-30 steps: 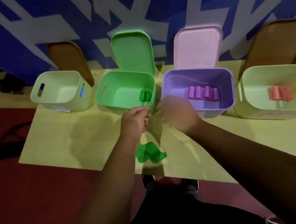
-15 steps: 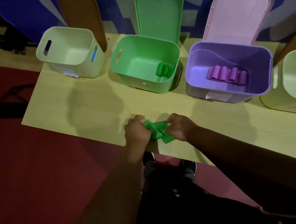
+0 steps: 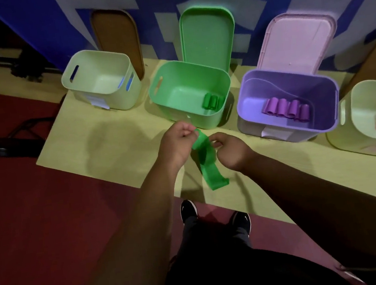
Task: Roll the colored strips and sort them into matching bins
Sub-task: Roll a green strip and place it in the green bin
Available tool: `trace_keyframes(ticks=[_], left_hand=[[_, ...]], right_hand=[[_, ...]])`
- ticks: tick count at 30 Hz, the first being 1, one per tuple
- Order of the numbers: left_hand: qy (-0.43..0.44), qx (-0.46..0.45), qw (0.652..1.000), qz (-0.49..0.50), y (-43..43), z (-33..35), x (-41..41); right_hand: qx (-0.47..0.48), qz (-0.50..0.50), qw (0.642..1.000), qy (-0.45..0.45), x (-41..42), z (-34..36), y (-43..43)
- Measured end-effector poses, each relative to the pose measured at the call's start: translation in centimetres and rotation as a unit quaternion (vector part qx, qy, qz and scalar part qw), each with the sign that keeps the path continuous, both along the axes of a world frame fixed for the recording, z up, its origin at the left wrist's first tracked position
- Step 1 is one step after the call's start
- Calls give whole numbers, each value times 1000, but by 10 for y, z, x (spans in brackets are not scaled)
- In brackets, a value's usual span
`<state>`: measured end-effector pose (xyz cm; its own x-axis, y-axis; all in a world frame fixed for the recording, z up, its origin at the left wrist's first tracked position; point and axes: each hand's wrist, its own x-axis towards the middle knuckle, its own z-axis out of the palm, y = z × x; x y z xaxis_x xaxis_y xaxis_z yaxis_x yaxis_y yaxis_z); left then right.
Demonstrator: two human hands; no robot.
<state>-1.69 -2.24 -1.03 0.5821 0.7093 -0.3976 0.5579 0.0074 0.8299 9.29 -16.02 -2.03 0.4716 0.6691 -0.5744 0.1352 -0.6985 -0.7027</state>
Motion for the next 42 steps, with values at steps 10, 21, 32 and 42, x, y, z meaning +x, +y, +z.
trace_keyframes(ticks=[10, 21, 32, 42], left_hand=[[-157, 45, 986, -27, 14, 146, 60], [-315, -14, 949, -33, 5, 297, 123], [-470, -223, 850, 78, 5, 374, 173], [-408, -168, 875, 201, 40, 330, 181]], right_hand=[[198, -117, 973, 18, 53, 113, 19], [327, -97, 938, -51, 97, 246, 5], [288, -142, 944, -70, 135, 267, -25], [261, -302, 916, -44, 163, 269, -45]])
